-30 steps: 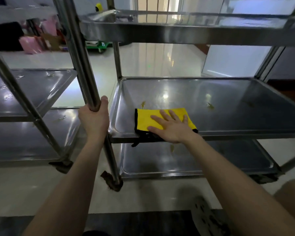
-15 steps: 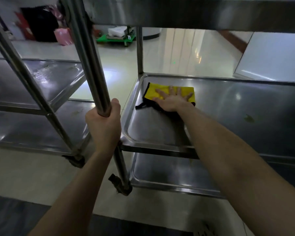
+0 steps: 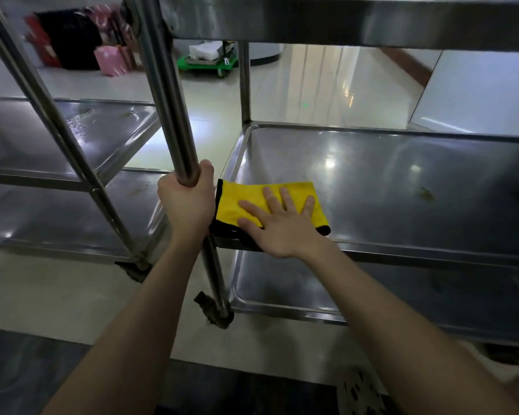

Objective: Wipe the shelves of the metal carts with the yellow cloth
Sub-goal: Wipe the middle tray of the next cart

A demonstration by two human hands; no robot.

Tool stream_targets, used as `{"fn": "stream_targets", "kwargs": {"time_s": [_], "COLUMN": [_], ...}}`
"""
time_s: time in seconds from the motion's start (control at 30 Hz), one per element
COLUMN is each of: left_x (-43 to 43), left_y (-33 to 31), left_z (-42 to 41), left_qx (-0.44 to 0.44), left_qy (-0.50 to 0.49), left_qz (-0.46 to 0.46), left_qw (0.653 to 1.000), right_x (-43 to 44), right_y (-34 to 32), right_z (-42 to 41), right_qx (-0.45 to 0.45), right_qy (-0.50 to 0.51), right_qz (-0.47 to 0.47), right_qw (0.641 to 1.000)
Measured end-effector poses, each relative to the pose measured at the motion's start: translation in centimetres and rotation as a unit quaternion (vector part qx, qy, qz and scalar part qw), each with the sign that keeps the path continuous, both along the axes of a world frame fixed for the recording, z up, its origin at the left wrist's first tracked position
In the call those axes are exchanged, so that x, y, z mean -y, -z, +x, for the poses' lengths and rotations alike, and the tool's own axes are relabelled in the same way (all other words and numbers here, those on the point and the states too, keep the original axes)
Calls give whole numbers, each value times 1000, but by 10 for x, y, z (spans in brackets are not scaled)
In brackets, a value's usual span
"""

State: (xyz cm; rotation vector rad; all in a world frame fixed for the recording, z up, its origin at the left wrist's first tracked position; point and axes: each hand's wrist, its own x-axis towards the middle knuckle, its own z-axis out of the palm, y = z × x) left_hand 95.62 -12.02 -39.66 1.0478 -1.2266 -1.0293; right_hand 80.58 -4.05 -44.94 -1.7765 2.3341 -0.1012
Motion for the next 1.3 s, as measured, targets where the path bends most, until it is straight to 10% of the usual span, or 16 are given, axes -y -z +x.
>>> {"fn": "stream_targets", "kwargs": {"time_s": [0.6,1.0,1.3], "left_x": [34,21,27], "left_y": [17,4,6], "left_z": [-9,-10,-7], "left_qx": [-27,23,22], "left_qy": [6,-52,-17], "left_qz": [-41,-42,-22], "left_qw": [999,998,999], "right_x": [194,53,-67], "right_y": [-17,2,-4], "right_z": [-93,-12,-120], "right_qx": [17,-15,3], "right_qy": [88,6,132], "right_qz": [25,21,35], "right_qw": [996,1000,991]}}
